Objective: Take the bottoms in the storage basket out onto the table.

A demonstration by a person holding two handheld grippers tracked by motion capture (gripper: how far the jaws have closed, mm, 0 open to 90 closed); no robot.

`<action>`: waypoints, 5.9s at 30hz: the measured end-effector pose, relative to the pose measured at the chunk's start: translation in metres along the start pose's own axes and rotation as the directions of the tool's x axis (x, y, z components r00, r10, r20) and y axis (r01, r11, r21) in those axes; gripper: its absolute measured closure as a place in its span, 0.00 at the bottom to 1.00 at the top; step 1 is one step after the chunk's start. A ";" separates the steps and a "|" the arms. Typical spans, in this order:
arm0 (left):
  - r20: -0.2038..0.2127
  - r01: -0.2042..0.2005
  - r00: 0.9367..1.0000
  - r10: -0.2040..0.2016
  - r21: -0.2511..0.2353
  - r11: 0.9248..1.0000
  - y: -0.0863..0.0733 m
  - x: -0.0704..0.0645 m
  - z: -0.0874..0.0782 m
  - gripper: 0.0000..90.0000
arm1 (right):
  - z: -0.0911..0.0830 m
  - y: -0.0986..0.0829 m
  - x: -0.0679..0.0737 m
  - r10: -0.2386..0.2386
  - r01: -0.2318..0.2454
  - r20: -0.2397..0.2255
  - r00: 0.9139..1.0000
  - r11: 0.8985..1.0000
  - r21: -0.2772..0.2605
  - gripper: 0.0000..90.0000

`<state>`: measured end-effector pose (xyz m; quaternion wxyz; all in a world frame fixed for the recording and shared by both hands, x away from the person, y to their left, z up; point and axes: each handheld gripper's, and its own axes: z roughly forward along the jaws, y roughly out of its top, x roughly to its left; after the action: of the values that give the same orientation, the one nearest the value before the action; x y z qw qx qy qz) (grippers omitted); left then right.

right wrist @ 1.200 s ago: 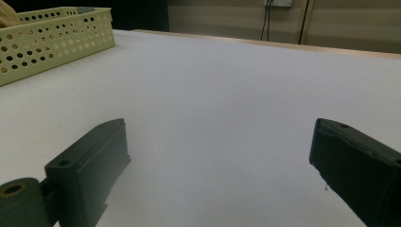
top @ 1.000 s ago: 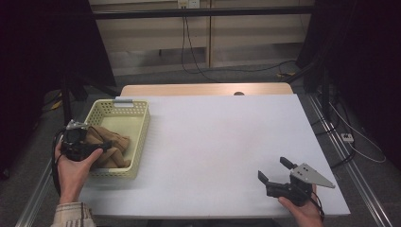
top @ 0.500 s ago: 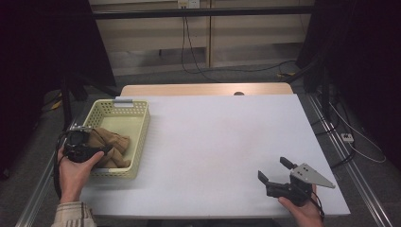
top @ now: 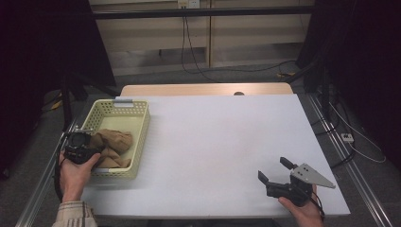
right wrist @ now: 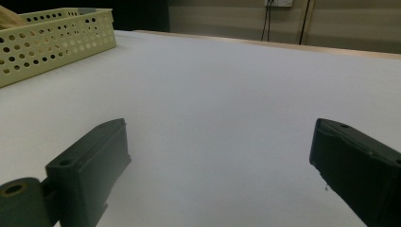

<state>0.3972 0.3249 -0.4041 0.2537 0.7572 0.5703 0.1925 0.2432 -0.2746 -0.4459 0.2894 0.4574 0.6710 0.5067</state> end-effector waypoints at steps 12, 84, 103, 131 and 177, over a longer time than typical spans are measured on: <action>0.022 0.032 0.999 -0.029 -0.150 0.988 0.000 0.001 -0.017 0.87 | 0.000 0.000 0.000 0.003 -0.003 0.005 1.000 1.000 0.002 0.06; 0.077 0.080 0.996 -0.038 -0.670 0.738 -0.003 -0.014 -0.091 0.86 | -0.001 0.000 0.000 0.005 -0.005 -0.002 1.000 1.000 0.002 0.06; 0.082 0.094 0.995 -0.050 -0.748 0.657 -0.003 -0.018 -0.108 0.86 | 0.000 0.000 0.000 0.005 -0.005 -0.002 1.000 1.000 0.001 0.06; 0.106 0.079 0.994 0.011 -0.804 0.590 0.028 -0.035 -0.126 0.86 | 0.001 0.000 -0.002 0.012 -0.012 -0.001 1.000 1.000 0.004 0.06; 0.192 0.068 0.969 0.156 -0.813 0.578 0.061 -0.081 -0.117 0.86 | 0.001 0.000 0.000 0.006 -0.006 -0.005 1.000 1.000 0.001 0.05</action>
<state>0.3535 0.2527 -0.2747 0.6355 0.5874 0.3635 0.3448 0.2443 -0.2743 -0.4466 0.2860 0.4583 0.6708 0.5082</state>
